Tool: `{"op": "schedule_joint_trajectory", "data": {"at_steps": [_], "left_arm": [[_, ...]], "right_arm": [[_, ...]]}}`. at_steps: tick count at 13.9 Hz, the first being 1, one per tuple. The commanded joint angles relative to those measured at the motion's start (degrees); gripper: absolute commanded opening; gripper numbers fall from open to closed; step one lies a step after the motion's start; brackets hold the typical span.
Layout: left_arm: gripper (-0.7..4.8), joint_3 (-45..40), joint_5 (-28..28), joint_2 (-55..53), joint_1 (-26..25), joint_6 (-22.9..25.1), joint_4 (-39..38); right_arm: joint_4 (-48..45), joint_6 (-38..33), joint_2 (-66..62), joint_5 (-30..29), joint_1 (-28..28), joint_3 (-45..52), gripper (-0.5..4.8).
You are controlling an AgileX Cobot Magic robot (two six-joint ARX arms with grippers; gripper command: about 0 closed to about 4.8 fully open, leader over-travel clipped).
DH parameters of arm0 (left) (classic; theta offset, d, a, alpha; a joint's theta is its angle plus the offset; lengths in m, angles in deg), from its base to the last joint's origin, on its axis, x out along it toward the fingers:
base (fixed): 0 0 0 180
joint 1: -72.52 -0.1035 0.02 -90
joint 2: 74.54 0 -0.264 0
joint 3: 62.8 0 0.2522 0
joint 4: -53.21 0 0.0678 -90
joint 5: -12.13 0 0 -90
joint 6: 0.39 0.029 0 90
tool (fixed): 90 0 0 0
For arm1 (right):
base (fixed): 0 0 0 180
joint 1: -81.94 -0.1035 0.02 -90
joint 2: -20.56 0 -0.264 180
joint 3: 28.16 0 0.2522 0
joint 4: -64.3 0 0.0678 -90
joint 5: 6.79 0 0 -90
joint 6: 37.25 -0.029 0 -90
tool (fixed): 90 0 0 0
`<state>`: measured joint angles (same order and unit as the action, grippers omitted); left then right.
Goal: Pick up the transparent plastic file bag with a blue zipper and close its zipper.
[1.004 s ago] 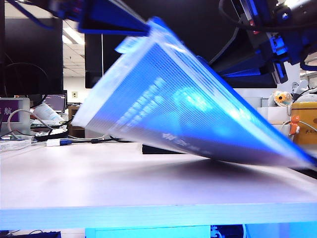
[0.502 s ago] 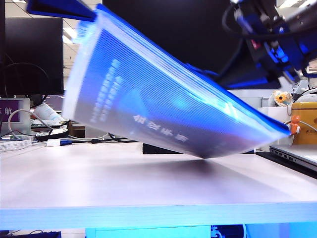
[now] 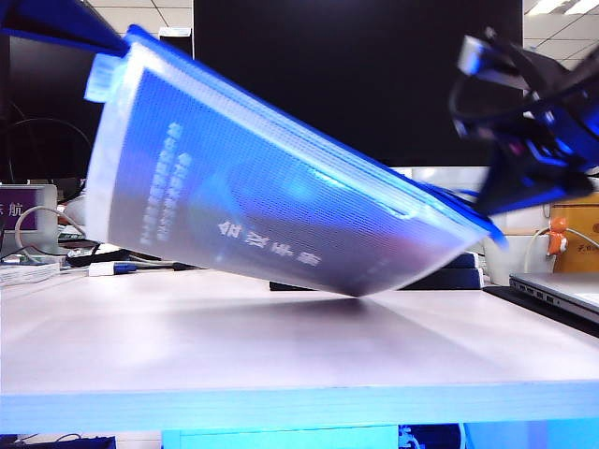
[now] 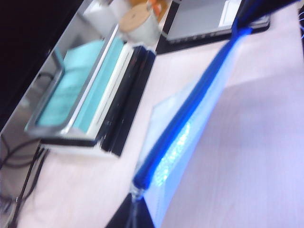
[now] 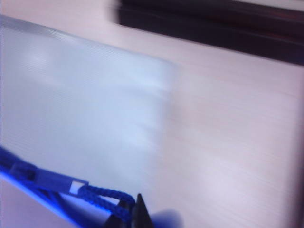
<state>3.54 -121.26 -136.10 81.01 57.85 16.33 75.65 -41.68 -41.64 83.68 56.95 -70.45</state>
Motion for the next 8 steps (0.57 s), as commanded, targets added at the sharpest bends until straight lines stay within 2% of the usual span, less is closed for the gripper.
{"op": "schedule_joint_trajectory", "data": {"at_steps": [1,6,8], "left_arm": [[-0.06,0.2,-0.3,0.2,-1.6,0.0,0.6],[-0.06,0.2,-0.1,0.1,-1.6,0.0,0.4],[-0.06,0.1,2.1,-0.2,-1.6,0.1,-0.2]], "right_arm": [[1.4,0.2,0.1,10.1,0.1,-0.2,-0.01],[1.4,0.2,0.1,15.1,0.1,-0.2,-0.01],[2.5,0.4,0.1,20.5,0.1,-0.2,-0.01]]}}
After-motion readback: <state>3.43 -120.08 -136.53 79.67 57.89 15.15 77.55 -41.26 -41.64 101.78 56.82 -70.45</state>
